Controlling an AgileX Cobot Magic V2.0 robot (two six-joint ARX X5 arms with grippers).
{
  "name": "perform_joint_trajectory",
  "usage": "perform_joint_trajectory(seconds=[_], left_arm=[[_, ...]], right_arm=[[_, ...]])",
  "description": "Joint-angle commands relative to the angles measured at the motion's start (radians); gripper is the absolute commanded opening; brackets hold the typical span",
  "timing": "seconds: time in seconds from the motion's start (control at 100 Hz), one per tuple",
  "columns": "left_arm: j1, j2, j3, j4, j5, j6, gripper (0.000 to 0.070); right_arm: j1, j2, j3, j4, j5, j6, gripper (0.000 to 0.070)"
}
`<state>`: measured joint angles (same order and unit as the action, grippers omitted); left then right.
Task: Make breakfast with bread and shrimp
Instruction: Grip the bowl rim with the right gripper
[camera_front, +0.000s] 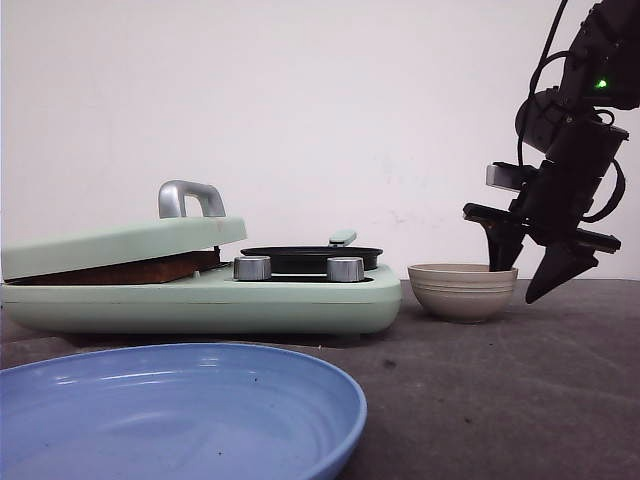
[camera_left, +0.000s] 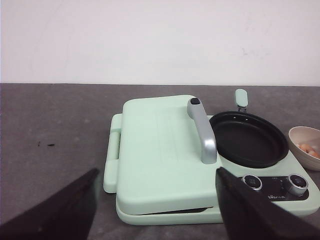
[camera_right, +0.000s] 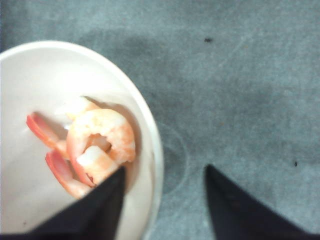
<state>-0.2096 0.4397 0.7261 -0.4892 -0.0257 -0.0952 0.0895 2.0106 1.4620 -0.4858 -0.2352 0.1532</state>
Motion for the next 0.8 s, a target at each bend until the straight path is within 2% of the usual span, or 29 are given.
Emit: perform_joint_trajectory(seconds=[0.0, 0.79], left_arm=[[0.000, 0.004, 0.005, 0.011, -0.004, 0.010, 0.0406], [0.000, 0.004, 0.005, 0.011, -0.004, 0.008, 0.0405]], right_arm=[[0.001, 0.030, 0.019, 0.004, 0.000, -0.005, 0.0173], [0.008, 0.030, 0.019, 0.011, -0.012, -0.005, 0.0169]])
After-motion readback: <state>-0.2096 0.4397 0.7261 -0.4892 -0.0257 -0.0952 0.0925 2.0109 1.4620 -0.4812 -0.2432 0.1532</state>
